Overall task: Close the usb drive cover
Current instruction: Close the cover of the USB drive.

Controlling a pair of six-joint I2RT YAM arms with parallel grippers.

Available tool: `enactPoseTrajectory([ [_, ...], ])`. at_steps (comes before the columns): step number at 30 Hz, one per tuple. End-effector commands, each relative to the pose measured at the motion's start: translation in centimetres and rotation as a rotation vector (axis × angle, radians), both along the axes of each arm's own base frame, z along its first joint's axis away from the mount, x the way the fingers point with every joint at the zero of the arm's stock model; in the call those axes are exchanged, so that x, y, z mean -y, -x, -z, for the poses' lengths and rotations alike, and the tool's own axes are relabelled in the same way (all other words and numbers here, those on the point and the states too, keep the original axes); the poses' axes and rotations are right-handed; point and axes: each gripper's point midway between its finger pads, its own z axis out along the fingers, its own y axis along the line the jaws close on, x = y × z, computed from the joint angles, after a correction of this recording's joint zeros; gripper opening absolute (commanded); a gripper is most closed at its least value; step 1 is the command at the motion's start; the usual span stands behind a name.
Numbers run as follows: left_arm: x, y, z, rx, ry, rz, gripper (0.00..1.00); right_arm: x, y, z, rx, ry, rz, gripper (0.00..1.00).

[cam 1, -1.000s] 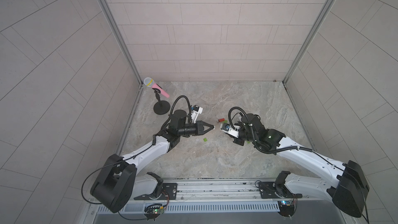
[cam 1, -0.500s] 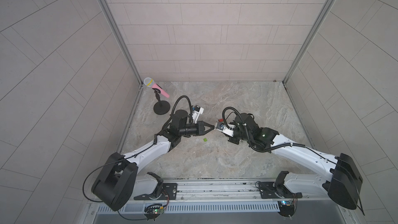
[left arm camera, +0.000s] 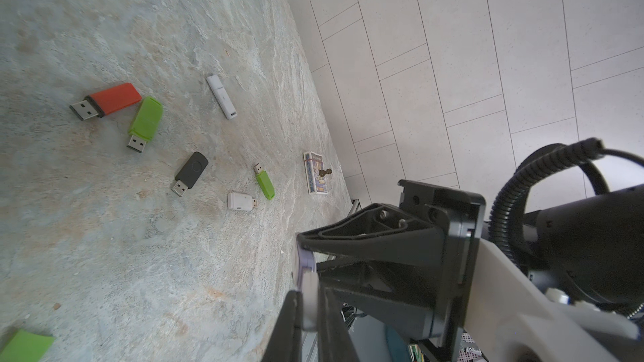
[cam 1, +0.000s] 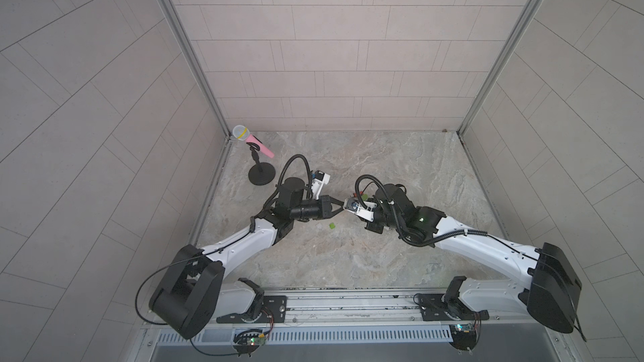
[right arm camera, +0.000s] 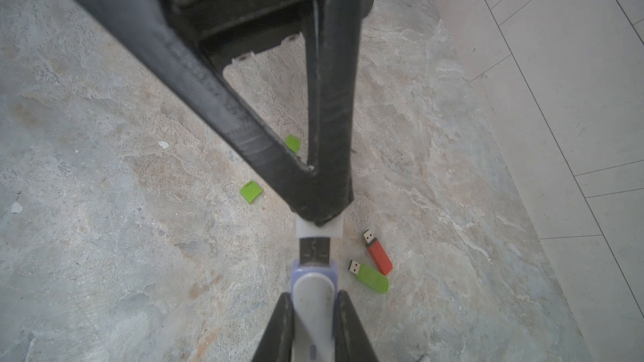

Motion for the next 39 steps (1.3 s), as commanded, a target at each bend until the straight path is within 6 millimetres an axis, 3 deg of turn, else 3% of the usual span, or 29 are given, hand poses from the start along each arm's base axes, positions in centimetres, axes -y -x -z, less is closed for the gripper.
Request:
enactPoseTrajectory([
  [1, 0.5, -0.3, -0.9, 0.041, 0.019, 0.011, 0.04, -0.9, -0.5, -2.0, 0.036, -0.051, 0.006, 0.2],
  [19, 0.7, 0.3, 0.7, 0.007, -0.022, 0.037, 0.04, -1.7, -0.6, -3.8, 0.069, -0.054, -0.011, 0.19],
  [39, 1.0, 1.0, 0.7, -0.012, -0.01, 0.073, 0.04, -3.5, -0.4, -5.8, 0.097, -0.124, -0.069, 0.19],
])
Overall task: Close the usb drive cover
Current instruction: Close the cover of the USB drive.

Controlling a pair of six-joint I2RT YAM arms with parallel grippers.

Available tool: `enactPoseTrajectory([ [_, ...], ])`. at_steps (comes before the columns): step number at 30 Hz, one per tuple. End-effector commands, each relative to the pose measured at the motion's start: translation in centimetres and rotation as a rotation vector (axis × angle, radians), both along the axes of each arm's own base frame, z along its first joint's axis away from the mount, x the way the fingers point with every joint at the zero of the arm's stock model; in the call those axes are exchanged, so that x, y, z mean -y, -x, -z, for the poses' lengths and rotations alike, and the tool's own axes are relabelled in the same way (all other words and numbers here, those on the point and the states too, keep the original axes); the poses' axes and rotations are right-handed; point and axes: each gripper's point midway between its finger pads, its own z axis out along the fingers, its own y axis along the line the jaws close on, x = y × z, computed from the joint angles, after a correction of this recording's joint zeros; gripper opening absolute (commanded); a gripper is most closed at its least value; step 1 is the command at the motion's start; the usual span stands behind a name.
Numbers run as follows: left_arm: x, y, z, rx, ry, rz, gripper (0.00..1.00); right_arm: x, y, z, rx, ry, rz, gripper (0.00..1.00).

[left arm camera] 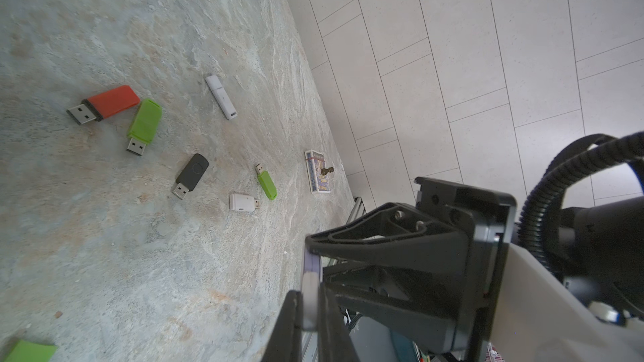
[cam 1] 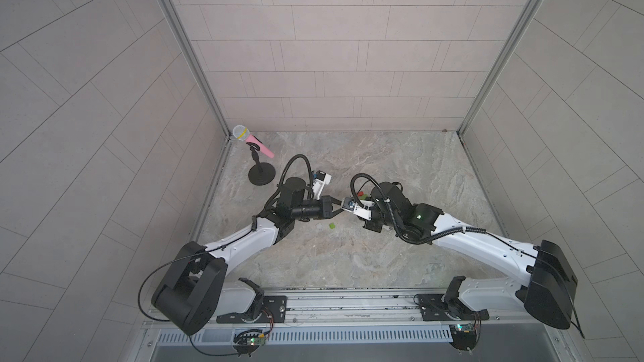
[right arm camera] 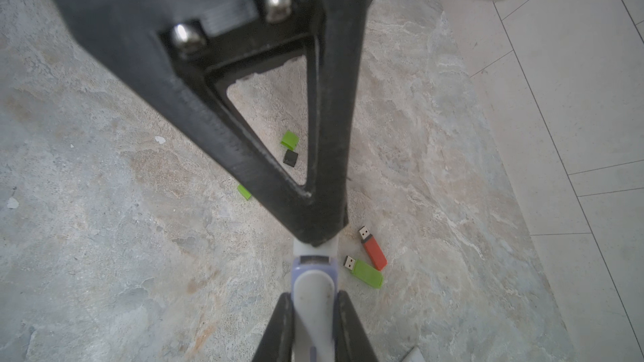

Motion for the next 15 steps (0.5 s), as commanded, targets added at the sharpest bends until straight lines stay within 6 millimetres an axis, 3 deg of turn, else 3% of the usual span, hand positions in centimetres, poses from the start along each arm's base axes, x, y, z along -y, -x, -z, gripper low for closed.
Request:
enactPoseTrajectory([
  [1, 0.7, 0.9, 0.3, -0.026, -0.005, 0.051, 0.04, -3.1, -0.4, -5.4, 0.103, -0.168, -0.071, 0.19],
  [15, 1.1, 1.2, 0.5, -0.042, -0.002, 0.08, 0.04, -4.1, -0.9, -7.6, 0.132, -0.227, -0.076, 0.19],
])
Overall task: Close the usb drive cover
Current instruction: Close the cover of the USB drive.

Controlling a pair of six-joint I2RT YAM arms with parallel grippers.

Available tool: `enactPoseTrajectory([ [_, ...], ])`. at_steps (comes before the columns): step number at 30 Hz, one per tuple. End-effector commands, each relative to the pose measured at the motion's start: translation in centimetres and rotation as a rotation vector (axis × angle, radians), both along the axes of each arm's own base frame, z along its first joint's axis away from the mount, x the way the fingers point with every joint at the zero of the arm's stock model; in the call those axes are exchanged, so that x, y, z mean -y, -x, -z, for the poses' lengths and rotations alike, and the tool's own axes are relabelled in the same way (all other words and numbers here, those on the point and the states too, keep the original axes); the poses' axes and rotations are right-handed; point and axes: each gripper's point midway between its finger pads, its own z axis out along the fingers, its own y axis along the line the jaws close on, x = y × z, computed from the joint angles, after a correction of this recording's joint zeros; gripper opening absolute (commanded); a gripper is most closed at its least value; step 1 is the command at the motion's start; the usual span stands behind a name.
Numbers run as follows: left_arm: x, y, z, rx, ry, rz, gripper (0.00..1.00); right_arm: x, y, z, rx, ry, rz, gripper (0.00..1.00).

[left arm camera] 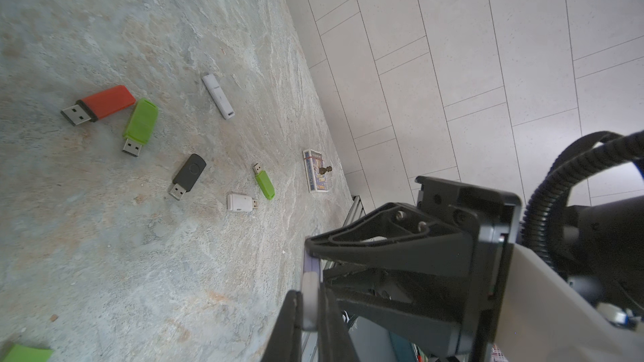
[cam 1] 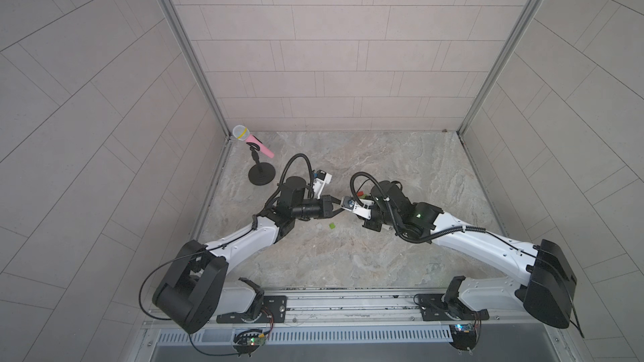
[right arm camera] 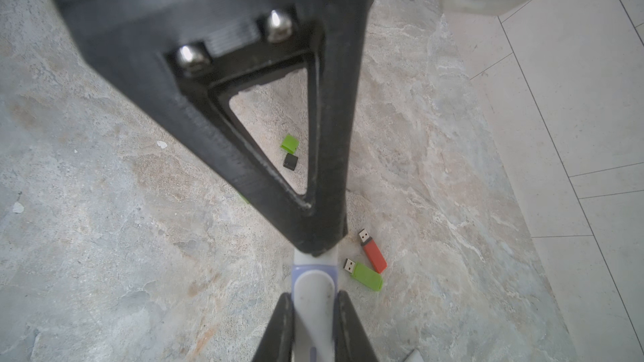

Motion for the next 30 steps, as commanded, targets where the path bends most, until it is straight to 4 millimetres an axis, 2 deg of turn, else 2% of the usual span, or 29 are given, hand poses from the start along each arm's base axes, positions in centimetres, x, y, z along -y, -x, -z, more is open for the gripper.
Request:
enactPoseTrajectory([
  [1, 1.0, 1.4, 0.7, -0.043, -0.004, 0.075, 0.04, -4.0, -0.9, -7.4, 0.137, -0.223, -0.079, 0.19],
  [6, 1.3, 1.9, 0.8, -0.054, -0.001, 0.102, 0.04, -4.4, -0.9, -8.0, 0.142, -0.247, -0.086, 0.19],
  [9, 1.2, 1.6, 0.7, -0.041, -0.006, 0.079, 0.04, -3.7, -1.0, -7.4, 0.141, -0.233, -0.055, 0.19],
  [13, 0.8, 1.1, 0.0, -0.009, -0.015, 0.035, 0.05, -1.7, -0.9, -5.6, 0.127, -0.207, 0.005, 0.19],
  [17, 0.0, 0.2, -0.5, 0.021, -0.062, -0.035, 0.18, 0.9, -1.1, -3.6, 0.086, -0.202, 0.101, 0.19],
  [19, -0.7, -0.3, -0.5, 0.038, -0.105, -0.085, 0.34, 2.5, -1.2, -2.5, 0.048, -0.214, 0.157, 0.19],
  [22, -1.5, -0.6, -0.8, 0.085, -0.153, -0.125, 0.47, 4.4, -1.5, -0.8, -0.025, -0.241, 0.243, 0.2],
  [26, -3.0, -1.0, -0.3, 0.108, -0.228, -0.189, 0.52, 6.6, -2.3, 1.3, -0.118, -0.27, 0.366, 0.23],
  [30, -4.2, -1.0, -0.5, 0.144, -0.267, -0.242, 0.53, 8.9, -4.6, 2.8, -0.245, -0.357, 0.567, 0.23],
])
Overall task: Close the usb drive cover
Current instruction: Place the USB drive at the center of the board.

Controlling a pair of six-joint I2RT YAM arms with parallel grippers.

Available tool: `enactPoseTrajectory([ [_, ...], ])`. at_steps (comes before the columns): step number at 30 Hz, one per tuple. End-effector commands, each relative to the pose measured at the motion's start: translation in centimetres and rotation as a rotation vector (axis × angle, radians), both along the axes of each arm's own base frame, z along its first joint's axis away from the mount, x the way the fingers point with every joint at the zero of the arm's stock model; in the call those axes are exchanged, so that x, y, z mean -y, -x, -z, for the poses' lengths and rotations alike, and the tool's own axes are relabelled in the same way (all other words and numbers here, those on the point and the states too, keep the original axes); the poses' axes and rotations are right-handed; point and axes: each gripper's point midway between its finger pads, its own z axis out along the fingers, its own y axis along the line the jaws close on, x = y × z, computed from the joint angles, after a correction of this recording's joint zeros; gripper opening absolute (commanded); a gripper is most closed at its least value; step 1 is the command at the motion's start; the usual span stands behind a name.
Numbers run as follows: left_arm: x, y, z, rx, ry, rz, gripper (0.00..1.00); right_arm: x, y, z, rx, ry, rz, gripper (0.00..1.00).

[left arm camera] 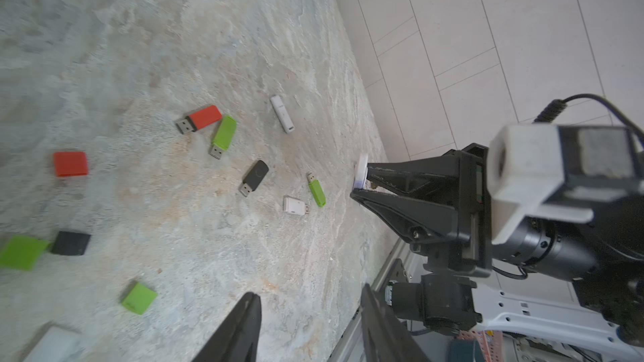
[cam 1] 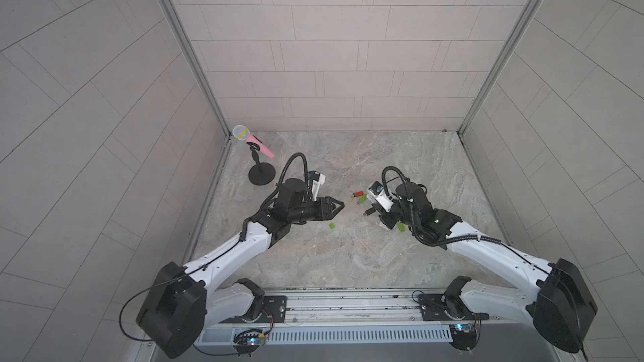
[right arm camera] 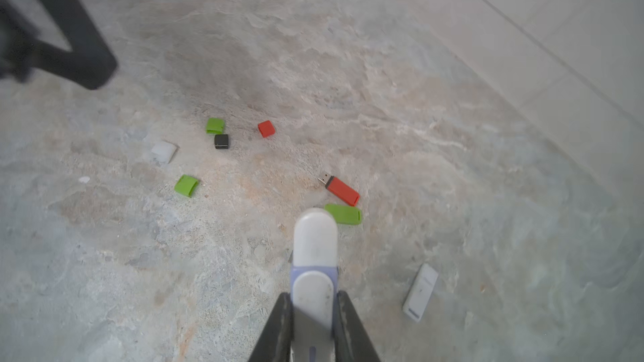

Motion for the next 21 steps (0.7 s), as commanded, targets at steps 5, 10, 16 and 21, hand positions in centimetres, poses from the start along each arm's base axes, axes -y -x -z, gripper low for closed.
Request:
enactPoseTrajectory([
  [5, -3.2, -1.0, -0.9, 0.131, -0.107, -0.143, 0.53, 2.9, -3.5, 2.2, -0.236, -0.173, 0.318, 0.21],
  [10, -5.1, -0.8, -1.4, 0.201, -0.133, -0.216, 0.53, 4.3, -4.8, 4.1, -0.345, -0.109, 0.43, 0.21],
  [16, -6.7, -0.6, -1.4, 0.24, -0.164, -0.268, 0.57, 4.7, -5.7, 5.8, -0.483, 0.007, 0.486, 0.2],
  [21, -7.3, -0.5, -1.6, 0.258, -0.178, -0.288, 0.61, 5.0, -6.2, 7.9, -0.599, 0.116, 0.526, 0.2],
])
